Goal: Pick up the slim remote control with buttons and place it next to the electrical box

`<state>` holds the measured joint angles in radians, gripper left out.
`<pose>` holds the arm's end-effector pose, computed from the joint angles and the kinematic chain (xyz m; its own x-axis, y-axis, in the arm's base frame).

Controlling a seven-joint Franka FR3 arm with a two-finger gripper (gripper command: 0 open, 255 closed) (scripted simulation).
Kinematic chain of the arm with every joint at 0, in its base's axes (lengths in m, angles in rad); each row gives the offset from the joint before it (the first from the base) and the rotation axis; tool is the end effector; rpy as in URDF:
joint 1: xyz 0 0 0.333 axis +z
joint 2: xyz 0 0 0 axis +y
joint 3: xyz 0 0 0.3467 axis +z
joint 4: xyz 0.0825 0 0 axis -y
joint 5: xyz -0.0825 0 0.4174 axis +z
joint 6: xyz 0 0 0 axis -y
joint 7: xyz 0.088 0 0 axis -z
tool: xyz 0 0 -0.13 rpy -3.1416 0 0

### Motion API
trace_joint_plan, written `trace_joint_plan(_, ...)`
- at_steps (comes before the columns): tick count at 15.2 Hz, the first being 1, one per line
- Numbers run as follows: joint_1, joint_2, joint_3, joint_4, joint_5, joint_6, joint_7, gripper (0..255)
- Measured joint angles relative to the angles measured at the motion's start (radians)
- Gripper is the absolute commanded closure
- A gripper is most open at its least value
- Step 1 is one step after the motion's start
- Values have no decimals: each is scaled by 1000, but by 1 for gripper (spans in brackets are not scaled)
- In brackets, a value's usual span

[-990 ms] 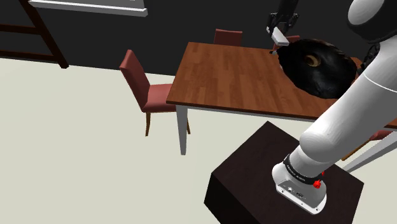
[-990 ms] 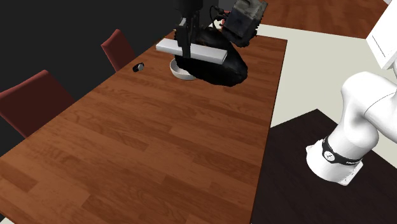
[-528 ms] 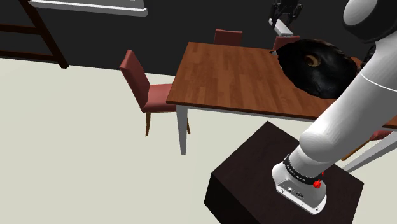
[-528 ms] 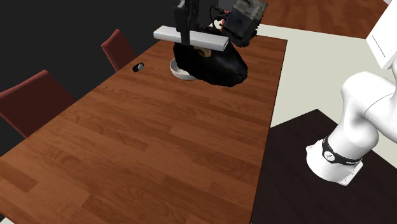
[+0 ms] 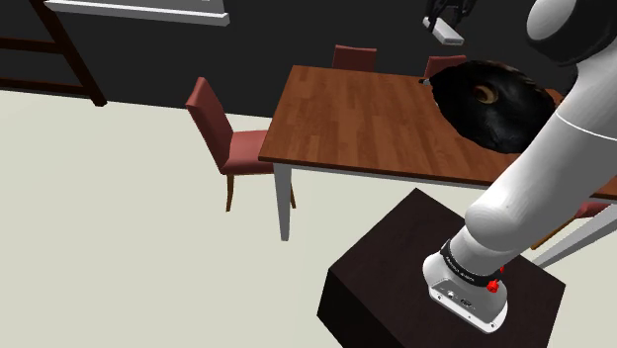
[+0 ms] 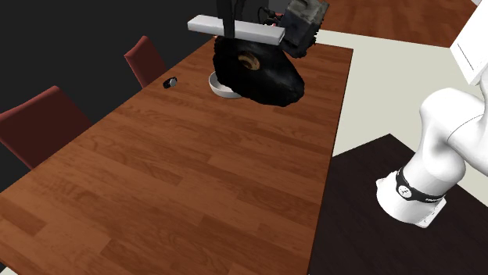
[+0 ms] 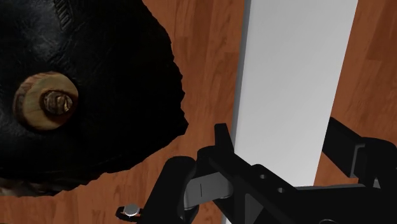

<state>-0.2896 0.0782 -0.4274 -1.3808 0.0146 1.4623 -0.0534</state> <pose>0.4621 -0.3845 0.6750 0.7896 -0.6135 0.0093 -0.6136 -0.7894 0.0184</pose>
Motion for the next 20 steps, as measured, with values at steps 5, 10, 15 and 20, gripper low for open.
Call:
trace_joint_plan(5, -33, -102, -34, -115, -42, 24, -71, 255)
trace_joint_plan(10, -70, -201, -72, -207, -90, 31, -148, 255)
trace_joint_plan(15, -115, -268, -124, -265, -128, 36, -242, 255)
trace_joint_plan(20, -157, -306, -185, -291, -159, 38, -343, 255)
